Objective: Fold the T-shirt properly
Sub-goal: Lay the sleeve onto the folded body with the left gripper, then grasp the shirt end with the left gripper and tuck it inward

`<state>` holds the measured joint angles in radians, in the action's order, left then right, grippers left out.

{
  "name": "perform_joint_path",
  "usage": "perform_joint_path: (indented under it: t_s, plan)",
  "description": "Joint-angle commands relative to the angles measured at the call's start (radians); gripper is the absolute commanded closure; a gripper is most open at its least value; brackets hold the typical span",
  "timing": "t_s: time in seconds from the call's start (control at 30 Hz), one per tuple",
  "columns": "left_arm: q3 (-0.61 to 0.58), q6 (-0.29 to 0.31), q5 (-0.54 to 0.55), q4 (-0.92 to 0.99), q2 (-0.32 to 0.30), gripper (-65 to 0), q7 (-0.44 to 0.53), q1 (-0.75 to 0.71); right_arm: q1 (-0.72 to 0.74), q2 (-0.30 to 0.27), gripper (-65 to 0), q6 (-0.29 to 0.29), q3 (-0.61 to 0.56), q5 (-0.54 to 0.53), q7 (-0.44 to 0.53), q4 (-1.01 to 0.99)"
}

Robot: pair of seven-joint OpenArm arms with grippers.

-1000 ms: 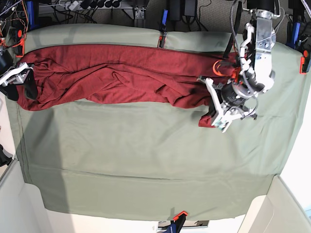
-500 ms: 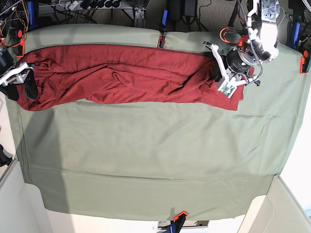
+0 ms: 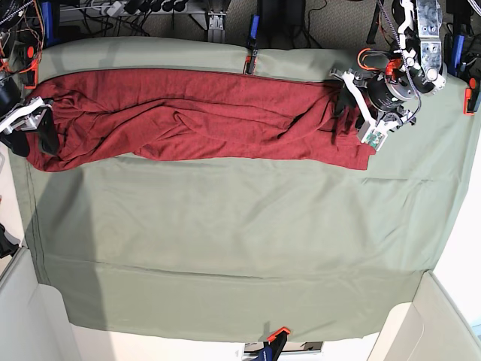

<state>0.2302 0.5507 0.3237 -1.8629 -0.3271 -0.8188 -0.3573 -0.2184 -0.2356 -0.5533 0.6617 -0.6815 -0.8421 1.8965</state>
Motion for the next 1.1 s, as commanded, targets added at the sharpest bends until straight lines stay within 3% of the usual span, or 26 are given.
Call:
perform_joint_path:
  t_s: [0.0, 0.07, 0.13, 0.3, 0.43, 0.53, 0.7, 0.87, 1.07]
  plan:
    - [0.023, -0.003, 0.002, -0.017, -0.012, -35.7, 0.027, 0.006, 0.007, -0.016, -41.1, 0.000, 0.005, -0.019, 0.027, 0.014]
    - [0.077, -0.013, 0.028, -0.027, -0.012, -35.7, 0.053, 0.006, 0.007, -0.016, -41.1, 0.000, 0.005, -0.018, 0.027, 0.014]
    - [0.156, -0.002, 0.129, -0.036, -0.019, -35.7, 0.055, 0.006, 0.007, -0.016, -41.1, 0.000, 0.005, -0.018, 0.027, 0.014]
    - [0.330, 0.081, 0.437, -0.034, -0.048, -35.7, 0.007, 0.006, 0.007, -0.016, -41.1, 0.000, 0.005, -0.018, 0.027, 0.014]
    - [0.351, 0.140, 0.549, -0.004, -0.070, -35.7, -0.058, 0.004, 0.007, -0.016, -41.1, 0.000, 0.005, -0.018, 0.031, 0.014]
    - [0.347, 0.147, 0.581, 0.031, -0.069, -35.7, -0.061, 0.005, 0.007, -0.016, -41.1, 0.000, 0.005, -0.015, 0.031, 0.014]
    - [0.347, 0.147, 0.528, 0.096, -0.074, -35.7, -0.017, 0.006, 0.007, -0.016, -41.1, 0.000, 0.005, -0.011, 0.030, 0.014]
    - [0.347, 0.147, 0.517, 0.256, -0.130, -35.7, 0.013, 0.027, 0.007, -0.016, -41.1, 0.000, 0.005, -0.011, 0.030, 0.014]
    - [0.347, 0.147, 0.745, 0.505, -0.198, -35.7, -0.097, 0.102, 0.006, -0.016, -41.1, 0.000, 0.005, -0.011, 0.029, 0.014]
